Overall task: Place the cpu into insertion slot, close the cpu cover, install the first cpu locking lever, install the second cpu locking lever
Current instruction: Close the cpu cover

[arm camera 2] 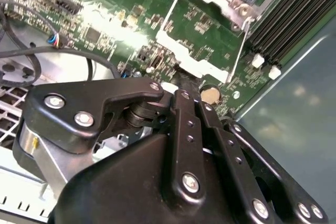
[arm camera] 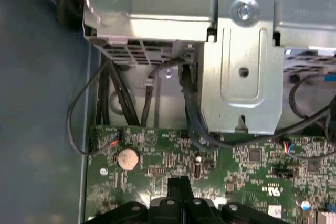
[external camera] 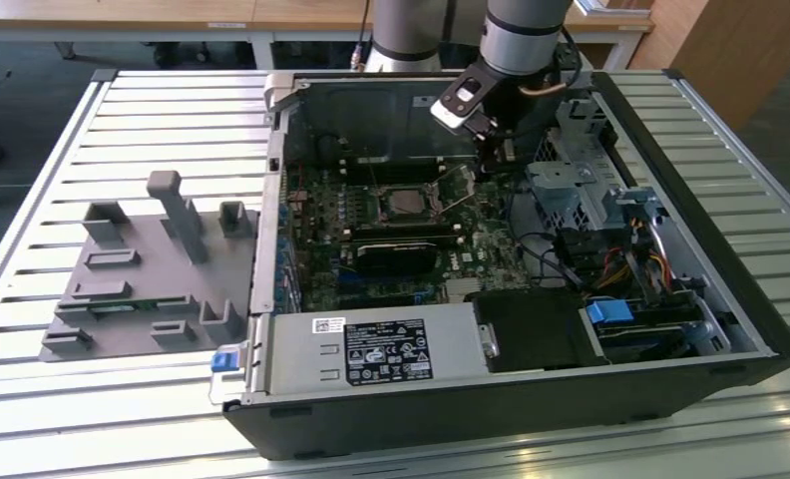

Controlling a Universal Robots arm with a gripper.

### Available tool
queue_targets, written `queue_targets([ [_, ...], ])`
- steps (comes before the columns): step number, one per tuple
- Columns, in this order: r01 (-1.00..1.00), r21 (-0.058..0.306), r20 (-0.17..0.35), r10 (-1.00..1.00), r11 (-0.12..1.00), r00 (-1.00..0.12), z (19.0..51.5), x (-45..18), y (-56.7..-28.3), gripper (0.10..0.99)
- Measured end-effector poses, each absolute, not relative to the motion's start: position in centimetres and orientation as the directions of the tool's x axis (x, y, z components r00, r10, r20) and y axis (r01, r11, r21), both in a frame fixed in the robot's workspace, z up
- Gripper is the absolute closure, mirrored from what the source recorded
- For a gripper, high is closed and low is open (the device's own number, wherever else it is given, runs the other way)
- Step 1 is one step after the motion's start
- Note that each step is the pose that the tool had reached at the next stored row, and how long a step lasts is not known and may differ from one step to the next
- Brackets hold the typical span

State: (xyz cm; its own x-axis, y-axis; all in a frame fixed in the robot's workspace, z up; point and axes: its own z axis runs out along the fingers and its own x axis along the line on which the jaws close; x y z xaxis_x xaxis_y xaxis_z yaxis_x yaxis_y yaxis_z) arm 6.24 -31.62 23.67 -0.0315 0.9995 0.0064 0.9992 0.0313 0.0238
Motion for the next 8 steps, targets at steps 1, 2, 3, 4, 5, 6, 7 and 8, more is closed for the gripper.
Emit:
queue_targets([
  [1,0.999,0.024,0.006,0.999,0.031,-0.032,23.7,6.1,-31.6,0.98],
  [2,0.999,0.024,0.006,0.999,0.031,-0.032,23.7,5.9,-31.6,0.98],
  [3,0.999,0.024,0.006,0.999,0.031,-0.032,23.7,5.7,-31.6,0.98],
  [4,0.999,0.024,0.006,0.999,0.031,-0.032,23.7,5.5,-31.6,0.98],
  [5,0.999,0.024,0.006,0.999,0.031,-0.032,23.7,5.3,-31.6,0.98],
  [6,0.999,0.024,0.006,0.999,0.031,-0.032,23.7,5.1,-31.6,0.98],
  [7,0.999,0.024,0.006,0.999,0.031,-0.032,23.7,4.8,-31.6,0.98],
  [8,0.999,0.024,0.006,0.999,0.031,-0.031,23.7,4.7,-31.6,0.98],
])
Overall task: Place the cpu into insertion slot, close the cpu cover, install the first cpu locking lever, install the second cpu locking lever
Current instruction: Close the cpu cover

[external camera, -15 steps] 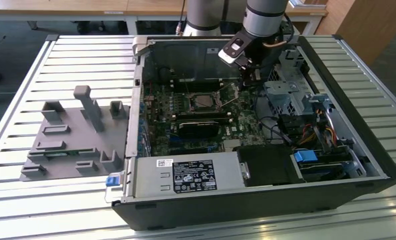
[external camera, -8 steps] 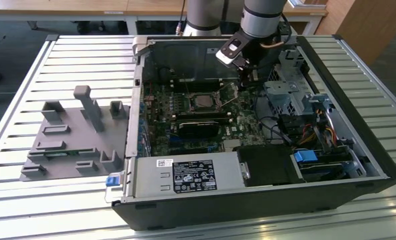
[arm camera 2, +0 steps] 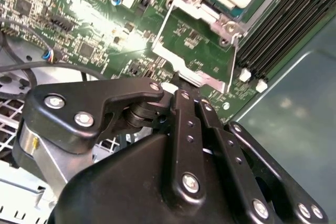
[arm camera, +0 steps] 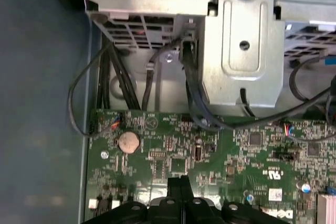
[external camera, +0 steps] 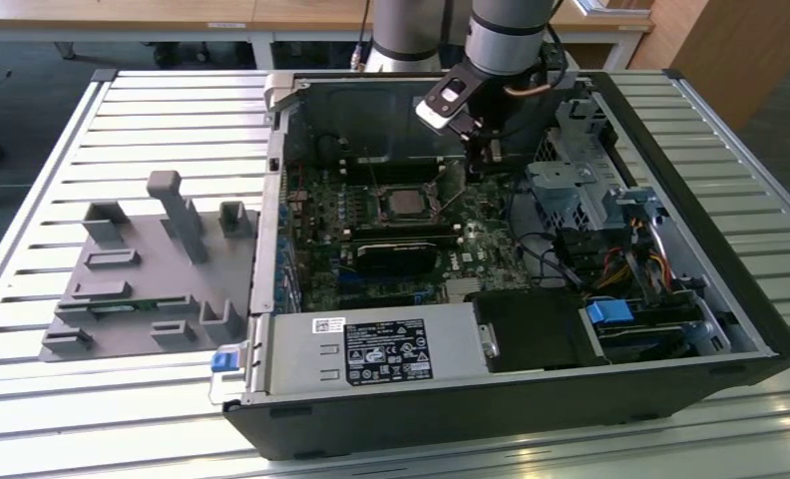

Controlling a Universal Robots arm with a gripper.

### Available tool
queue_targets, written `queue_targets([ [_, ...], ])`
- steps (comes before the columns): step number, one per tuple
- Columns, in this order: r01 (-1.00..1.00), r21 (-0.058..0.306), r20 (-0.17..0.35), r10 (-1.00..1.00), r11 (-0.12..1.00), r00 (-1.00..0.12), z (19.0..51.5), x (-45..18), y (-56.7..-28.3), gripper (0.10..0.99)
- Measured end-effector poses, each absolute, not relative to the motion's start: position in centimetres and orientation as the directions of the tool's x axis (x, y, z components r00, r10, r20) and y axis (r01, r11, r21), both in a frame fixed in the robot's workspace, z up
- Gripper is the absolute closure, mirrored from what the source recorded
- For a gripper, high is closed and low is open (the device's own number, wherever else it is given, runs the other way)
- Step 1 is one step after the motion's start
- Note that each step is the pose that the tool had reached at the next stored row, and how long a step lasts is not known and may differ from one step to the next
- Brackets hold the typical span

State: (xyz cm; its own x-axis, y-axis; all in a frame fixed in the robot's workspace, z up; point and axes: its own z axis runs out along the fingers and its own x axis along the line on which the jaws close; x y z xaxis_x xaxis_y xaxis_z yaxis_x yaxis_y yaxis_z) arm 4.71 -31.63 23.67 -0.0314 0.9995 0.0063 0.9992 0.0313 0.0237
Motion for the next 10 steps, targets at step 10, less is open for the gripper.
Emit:
queue_targets([
  [10,0.999,0.024,0.006,0.999,0.031,-0.032,23.66,4.03,-31.62,0.98],
])
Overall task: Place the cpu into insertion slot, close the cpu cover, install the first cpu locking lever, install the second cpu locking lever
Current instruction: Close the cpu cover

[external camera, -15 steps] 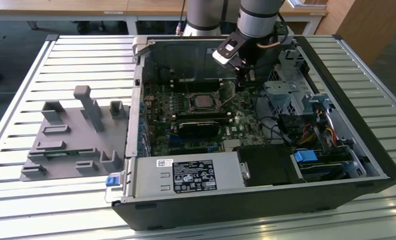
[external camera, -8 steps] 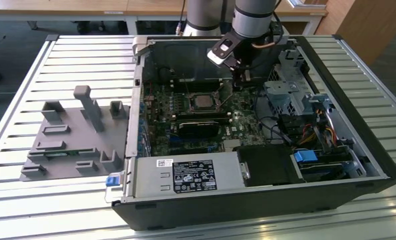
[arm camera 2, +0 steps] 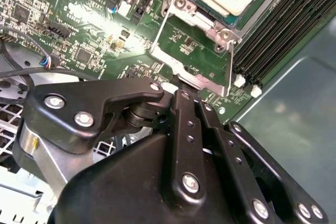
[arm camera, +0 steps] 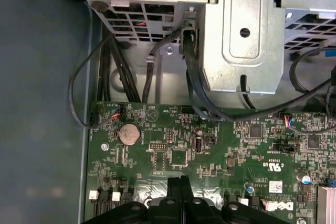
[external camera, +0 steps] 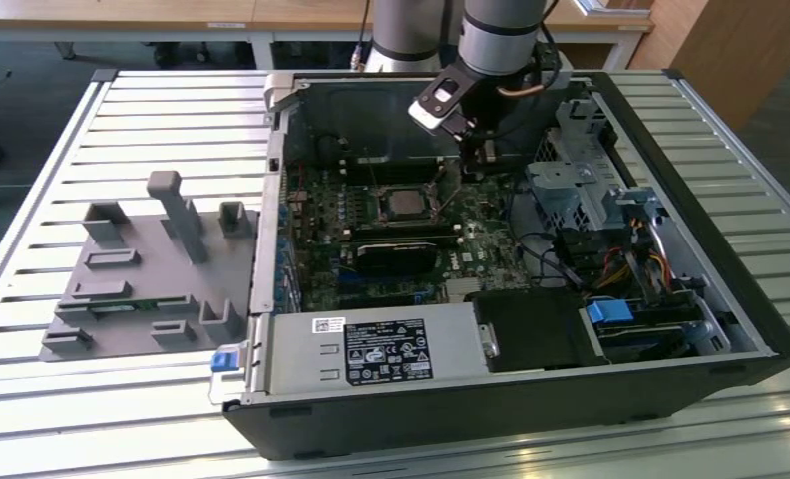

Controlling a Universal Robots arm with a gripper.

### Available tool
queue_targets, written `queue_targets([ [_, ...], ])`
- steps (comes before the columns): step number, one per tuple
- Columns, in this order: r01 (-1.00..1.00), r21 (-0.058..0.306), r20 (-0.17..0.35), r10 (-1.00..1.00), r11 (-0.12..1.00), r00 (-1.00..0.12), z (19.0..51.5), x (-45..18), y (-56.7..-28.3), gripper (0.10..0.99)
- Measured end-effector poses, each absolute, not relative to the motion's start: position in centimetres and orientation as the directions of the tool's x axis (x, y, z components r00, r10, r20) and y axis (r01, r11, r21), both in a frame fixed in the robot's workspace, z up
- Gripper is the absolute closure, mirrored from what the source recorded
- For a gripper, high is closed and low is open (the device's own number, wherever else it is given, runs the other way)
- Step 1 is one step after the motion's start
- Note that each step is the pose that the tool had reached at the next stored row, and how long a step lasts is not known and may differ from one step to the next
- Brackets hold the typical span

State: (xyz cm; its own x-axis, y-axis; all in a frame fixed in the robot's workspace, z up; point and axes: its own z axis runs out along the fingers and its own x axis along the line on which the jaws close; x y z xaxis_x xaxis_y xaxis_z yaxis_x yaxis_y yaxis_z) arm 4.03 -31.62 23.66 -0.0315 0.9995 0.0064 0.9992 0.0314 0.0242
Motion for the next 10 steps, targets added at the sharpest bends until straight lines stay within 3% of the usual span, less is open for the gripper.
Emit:
queue_targets([
  [10,0.999,0.024,0.006,0.999,0.031,-0.031,23.6,2.4,-31.6,0.98],
])
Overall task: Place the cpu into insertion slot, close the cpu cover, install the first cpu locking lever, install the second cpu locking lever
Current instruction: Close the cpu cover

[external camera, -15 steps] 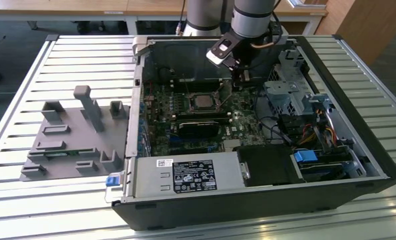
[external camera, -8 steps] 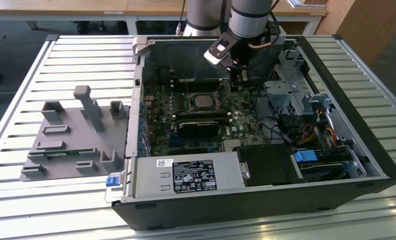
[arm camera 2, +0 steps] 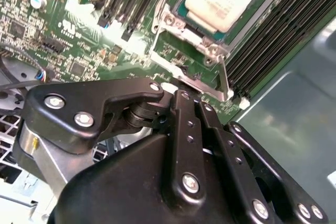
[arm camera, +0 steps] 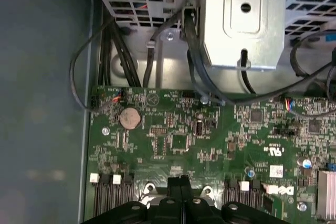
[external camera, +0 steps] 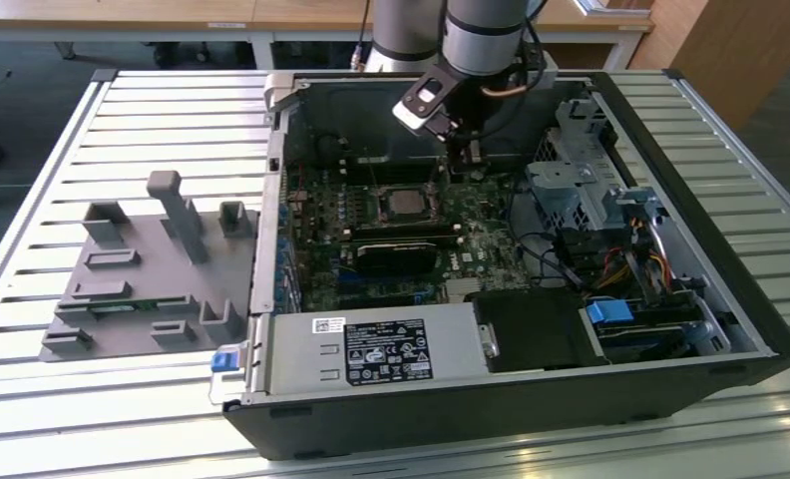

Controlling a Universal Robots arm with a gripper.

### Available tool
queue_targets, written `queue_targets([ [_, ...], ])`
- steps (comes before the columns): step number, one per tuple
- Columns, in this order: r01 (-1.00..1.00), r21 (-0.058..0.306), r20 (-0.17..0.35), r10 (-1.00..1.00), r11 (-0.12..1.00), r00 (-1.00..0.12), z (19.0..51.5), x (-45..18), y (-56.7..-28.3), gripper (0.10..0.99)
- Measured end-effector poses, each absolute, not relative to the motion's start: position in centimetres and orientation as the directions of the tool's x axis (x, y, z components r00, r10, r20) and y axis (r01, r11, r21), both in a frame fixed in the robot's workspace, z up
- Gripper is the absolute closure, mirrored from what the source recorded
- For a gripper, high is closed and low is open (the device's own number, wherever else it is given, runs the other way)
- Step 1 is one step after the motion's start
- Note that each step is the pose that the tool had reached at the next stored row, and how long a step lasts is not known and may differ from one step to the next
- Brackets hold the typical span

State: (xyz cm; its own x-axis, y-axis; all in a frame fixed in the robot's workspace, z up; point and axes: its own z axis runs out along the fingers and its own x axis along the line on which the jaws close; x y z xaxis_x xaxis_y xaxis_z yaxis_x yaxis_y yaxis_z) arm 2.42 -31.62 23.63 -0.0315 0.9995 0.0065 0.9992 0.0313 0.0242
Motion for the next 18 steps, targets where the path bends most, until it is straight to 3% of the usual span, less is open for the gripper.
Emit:
queue_targets([
  [18,0.999,0.024,0.006,0.999,0.031,-0.032,23.1,0.6,-31.6,0.98],
])
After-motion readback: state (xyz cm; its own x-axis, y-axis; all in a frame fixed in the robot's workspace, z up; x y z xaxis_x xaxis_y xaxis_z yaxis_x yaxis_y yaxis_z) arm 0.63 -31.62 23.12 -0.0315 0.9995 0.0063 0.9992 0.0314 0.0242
